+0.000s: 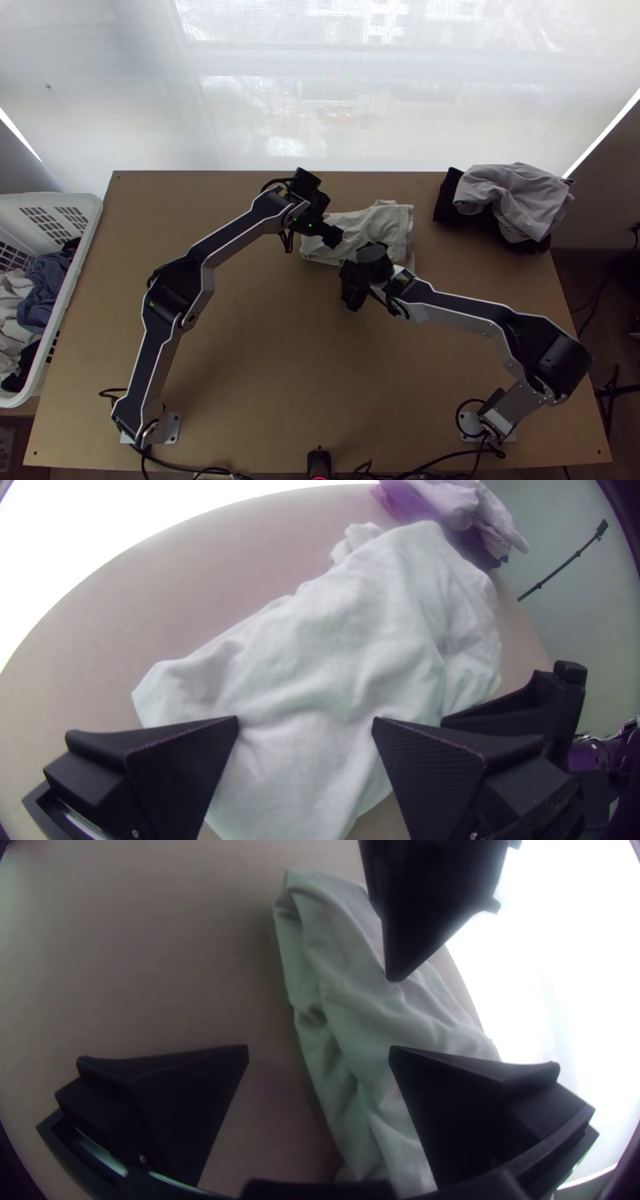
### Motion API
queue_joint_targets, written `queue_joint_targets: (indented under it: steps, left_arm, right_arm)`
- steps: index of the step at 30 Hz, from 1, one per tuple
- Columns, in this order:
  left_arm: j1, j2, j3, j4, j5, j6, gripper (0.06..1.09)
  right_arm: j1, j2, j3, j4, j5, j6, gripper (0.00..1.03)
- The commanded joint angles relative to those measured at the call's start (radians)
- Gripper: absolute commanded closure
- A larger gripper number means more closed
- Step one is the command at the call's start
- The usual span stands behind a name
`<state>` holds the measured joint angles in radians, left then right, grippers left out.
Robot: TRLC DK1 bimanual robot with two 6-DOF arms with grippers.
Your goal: Fold the t-shirt
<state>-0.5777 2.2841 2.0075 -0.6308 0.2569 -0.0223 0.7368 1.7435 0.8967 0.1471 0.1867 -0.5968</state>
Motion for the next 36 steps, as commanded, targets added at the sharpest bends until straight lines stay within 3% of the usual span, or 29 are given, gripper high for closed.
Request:
queue_joint_targets:
  steps: [1, 18, 20, 21, 22, 23, 25, 36]
  left_arm:
    - [-0.004, 0.005, -0.006, 0.002, -0.001, -0.002, 0.1]
    - [-0.013, 0.006, -0.016, 0.002, -0.002, -0.001, 0.1]
    - [-0.013, 0.003, -0.016, 0.002, -0.002, -0.001, 0.1]
    - [-0.013, 0.003, -0.016, 0.002, -0.002, -0.001, 0.1]
    - [-0.013, 0.002, -0.016, 0.0, -0.004, -0.001, 0.1]
    - [-0.013, 0.0, -0.016, 0.0, -0.004, -0.001, 0.1]
    - [-0.014, -0.011, -0.013, 0.0, -0.004, -0.001, 0.1]
    - [0.038, -0.255, -0.021, -0.009, -0.025, -0.028, 0.1]
  right_arm:
    - [-0.022, 0.079, 0.016, 0.068, 0.002, -0.04, 0.05]
    - [-0.097, 0.306, 0.18, 0.132, 0.051, -0.093, 0.05]
    - [-0.099, 0.315, 0.186, 0.132, 0.054, -0.092, 0.17]
    - [-0.102, 0.315, 0.194, 0.132, 0.054, -0.089, 0.32]
    - [-0.102, 0.315, 0.205, 0.132, 0.053, -0.092, 0.59]
    - [-0.102, 0.314, 0.203, 0.132, 0.053, -0.1, 0.78]
    - [-0.099, 0.301, 0.188, 0.132, 0.053, -0.129, 0.98]
    - [-0.08, 0.145, 0.12, 0.132, 0.054, -0.093, 1.0]
